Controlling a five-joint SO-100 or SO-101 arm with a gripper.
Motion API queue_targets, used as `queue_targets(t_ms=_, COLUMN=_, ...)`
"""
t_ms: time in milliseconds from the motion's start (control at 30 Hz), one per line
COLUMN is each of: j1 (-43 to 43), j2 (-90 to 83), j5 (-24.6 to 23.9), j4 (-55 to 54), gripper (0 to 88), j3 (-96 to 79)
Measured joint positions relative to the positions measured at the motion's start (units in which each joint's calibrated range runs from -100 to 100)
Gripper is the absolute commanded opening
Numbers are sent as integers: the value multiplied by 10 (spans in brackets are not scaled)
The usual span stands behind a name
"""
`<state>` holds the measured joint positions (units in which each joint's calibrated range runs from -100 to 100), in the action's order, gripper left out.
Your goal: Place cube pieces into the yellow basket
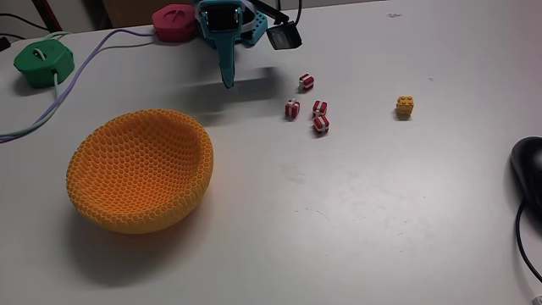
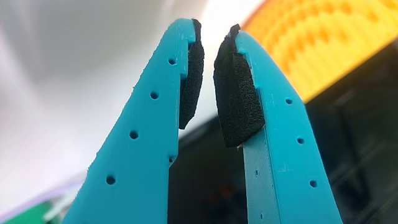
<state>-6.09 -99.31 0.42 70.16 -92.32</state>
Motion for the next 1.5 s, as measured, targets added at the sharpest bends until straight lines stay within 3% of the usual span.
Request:
queue_targets(t_ms=67, j1=0, j2=0, j5=-3, j4=0, gripper=98, j3=0)
queue_targets(t_ms=200, j1=-18, j2=0, j5=-57, j4=0, gripper=107, j3=2)
queue_targets(t_ms=300, j1=-20, j2=14, j5=-71, j4=-4, gripper=178, j3=17)
queue_targets(t_ms=433, j1=14, j2=128, j5=-119, j4=-9, gripper=201, j3=121)
queue_targets(t_ms=533, j1=66, j2=260, j5=-212, j4=-7, gripper=158, j3=224)
queue_targets(t_ms=667, j1=181, j2=428, j5=-388, j4=65, gripper=114, j3=359)
queue_targets(t_ms=800, j1=298, j2=543, j5=-547, j4=80, gripper=195, j3=401)
queue_targets(t_ms=933, j1=384, j2=585, j5=-643, j4=63, gripper=252, j3=403)
queue_targets(t_ms=1167, j1=484, j2=631, j5=-716, j4=6, gripper=281, j3=401)
queue_targets(t_ms=1333, j1=498, j2=657, j5=-714, j4=-118, gripper=285, j3=346)
queue_targets(t_ms=1500, j1=489, j2=680, j5=-687, j4=-165, gripper=281, j3=314)
